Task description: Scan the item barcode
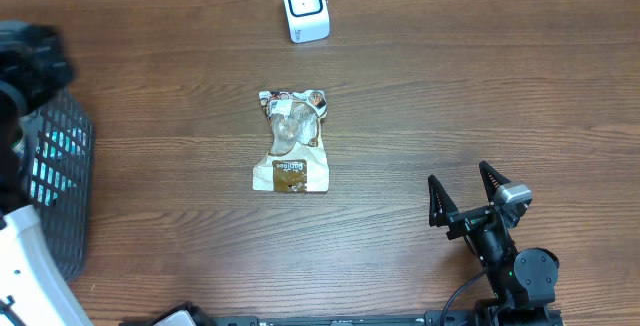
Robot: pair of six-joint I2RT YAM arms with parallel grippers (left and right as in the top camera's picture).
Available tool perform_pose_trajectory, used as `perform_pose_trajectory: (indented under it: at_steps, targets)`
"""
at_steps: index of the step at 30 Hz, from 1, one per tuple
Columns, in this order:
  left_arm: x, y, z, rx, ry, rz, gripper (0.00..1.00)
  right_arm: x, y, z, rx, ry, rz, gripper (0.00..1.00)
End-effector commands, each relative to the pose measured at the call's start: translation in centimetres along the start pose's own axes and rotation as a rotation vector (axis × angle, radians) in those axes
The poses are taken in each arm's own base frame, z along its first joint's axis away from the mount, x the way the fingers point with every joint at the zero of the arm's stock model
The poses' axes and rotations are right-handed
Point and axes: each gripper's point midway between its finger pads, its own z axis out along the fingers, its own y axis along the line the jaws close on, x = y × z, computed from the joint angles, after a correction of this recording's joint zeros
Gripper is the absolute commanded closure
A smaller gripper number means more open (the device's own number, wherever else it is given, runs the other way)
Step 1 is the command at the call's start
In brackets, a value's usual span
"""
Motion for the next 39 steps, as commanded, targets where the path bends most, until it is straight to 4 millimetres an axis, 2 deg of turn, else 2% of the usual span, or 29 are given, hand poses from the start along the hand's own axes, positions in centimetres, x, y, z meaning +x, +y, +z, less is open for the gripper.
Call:
perform_pose_trajectory:
  at_steps: [1,4,10,13,15,18,20,24,27,28,39]
  targets:
    - [-0.8,6.9,0.9,-0.207,-0.008,-0.191,0.00,0.1,-0.2,0.0,0.004,-0.005,-0.004,0.00]
    - [0.2,10.6,2.9,-0.294,0.061,-0.221,0.00,0.1,-0.2,0.0,0.004,-0.005,-0.004,0.00]
    - [3.3,14.9,9.1,-0.400,0.262,-0.036,0.00,0.1,-0.2,0.0,0.004,-0.005,-0.004,0.00]
    - [4.4,17.0,11.5,-0.465,0.317,0.008,0.00,0.1,-0.2,0.0,0.004,-0.005,-0.004,0.00]
    - [5.2,17.6,13.4,-0.462,0.352,0.030,0.00,0.1,-0.2,0.0,0.004,-0.005,-0.004,0.00]
    - [7.4,18.8,16.4,-0.455,0.443,0.083,0.09,0.1,-0.2,0.0,0.004,-0.005,-0.004,0.00]
    - [8.7,19.5,18.2,-0.453,0.483,0.095,0.11,0.1,-0.2,0.0,0.004,-0.005,-0.004,0.00]
    - [10.4,20.6,21.1,-0.455,0.520,0.092,0.05,0.1,-0.2,0.0,0.004,-0.005,-0.004,0.00]
    - [10.9,21.6,22.5,-0.477,0.522,0.106,0.04,0.1,-0.2,0.0,0.004,-0.005,-0.004,0.00]
    - [11.0,21.8,23.7,-0.453,0.520,0.157,0.00,0.1,-0.2,0.0,0.005,-0.006,-0.004,0.00]
    - [12.6,23.2,27.9,-0.426,0.512,0.195,0.00,0.1,-0.2,0.0,0.004,-0.005,-0.004,0.00]
